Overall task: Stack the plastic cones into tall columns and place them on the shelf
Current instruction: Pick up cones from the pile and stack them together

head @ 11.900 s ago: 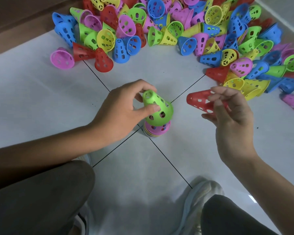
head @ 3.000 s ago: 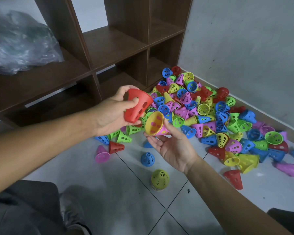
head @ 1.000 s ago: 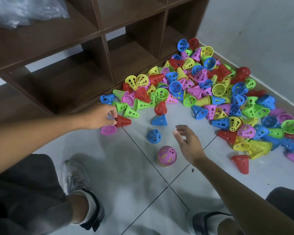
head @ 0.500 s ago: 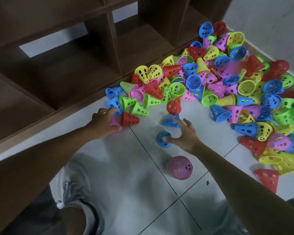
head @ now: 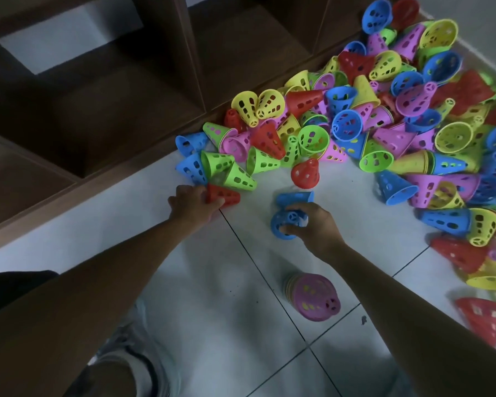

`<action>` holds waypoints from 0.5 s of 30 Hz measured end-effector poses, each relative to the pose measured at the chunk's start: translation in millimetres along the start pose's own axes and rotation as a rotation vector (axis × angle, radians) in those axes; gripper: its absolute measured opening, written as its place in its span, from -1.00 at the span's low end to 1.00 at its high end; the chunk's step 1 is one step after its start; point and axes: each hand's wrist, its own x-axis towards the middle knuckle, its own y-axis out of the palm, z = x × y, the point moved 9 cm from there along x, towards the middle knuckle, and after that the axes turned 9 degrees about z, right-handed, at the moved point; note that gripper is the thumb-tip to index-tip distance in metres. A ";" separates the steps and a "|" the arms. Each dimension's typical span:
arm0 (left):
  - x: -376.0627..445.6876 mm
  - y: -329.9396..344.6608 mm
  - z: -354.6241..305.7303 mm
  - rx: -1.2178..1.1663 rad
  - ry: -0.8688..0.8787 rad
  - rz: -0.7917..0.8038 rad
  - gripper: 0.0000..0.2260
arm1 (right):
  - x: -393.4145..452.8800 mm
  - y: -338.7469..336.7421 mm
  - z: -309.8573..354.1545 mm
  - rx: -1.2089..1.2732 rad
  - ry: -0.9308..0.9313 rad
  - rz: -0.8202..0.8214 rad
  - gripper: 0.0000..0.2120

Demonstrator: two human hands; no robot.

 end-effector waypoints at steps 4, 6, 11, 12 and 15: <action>-4.0 7.8 5.2 -0.184 0.002 0.014 -0.71 | -7.4 -9.3 2.3 0.078 0.006 -0.075 -0.62; -10.7 10.9 8.2 -0.292 -0.012 0.037 -0.77 | -12.1 -16.3 5.6 0.082 0.000 -0.098 -0.63; -36.6 13.8 7.6 -0.444 0.011 0.056 -0.97 | -36.0 -39.0 20.5 0.130 -0.036 -0.149 -0.72; -42.3 13.6 5.6 -0.456 0.021 0.050 -0.94 | -42.4 -44.1 25.0 0.135 -0.043 -0.155 -0.73; -57.9 14.5 -0.1 -0.471 0.048 0.044 -0.97 | -65.9 -59.9 40.8 0.143 -0.069 -0.164 -0.77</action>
